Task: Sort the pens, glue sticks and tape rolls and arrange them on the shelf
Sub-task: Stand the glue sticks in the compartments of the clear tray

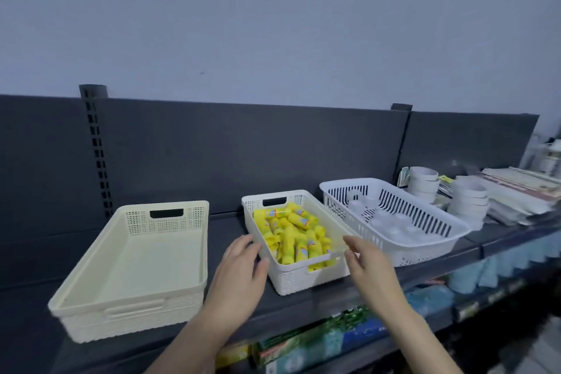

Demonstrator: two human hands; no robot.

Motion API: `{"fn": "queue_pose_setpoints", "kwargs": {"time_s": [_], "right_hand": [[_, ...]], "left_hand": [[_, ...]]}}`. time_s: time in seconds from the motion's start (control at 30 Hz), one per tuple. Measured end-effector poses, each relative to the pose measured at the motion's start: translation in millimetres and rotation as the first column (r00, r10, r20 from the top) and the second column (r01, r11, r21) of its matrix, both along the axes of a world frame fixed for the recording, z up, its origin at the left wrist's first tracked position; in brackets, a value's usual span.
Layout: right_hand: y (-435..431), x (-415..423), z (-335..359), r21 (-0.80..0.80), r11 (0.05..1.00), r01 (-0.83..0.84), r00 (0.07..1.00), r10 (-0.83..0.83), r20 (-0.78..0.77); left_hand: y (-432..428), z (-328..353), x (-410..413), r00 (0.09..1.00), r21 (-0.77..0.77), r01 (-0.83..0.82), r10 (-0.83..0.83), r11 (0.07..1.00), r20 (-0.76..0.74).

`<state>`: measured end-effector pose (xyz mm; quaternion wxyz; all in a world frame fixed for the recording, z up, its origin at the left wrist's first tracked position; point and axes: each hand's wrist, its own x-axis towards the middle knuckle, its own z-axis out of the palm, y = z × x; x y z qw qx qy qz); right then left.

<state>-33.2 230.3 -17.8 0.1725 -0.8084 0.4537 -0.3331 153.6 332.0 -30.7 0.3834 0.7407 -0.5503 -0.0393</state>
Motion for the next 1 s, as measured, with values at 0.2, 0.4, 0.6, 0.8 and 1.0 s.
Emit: {"fn": "queue_pose_setpoints", "kwargs": {"time_s": [0.2,0.4,0.6,0.8,1.0], "right_hand": [[-56,-11,3,0.002,1.0,0.002,1.0,-0.002,-0.028],[-114,7,9,0.074,0.997,-0.007,0.993,0.016,-0.119],[-142,16,-9,0.3,0.948,-0.102,0.992,0.12,-0.041],[-152,17,-29,0.553,0.77,-0.318,0.921,0.113,0.372],[-155,2,-21,0.487,0.717,-0.499,0.773,0.113,0.625]], "left_hand": [[-56,-8,3,0.975,-0.036,-0.045,0.036,0.998,-0.22],[-99,-10,13,0.826,-0.089,-0.131,0.059,0.987,-0.56],[-113,-18,10,0.684,0.002,-0.197,0.138,0.98,-0.716],[-109,-11,0,0.677,0.035,-0.272,0.217,0.962,-0.703],[-102,0,-35,0.618,-0.044,-0.4,0.234,0.915,-0.751]]}}
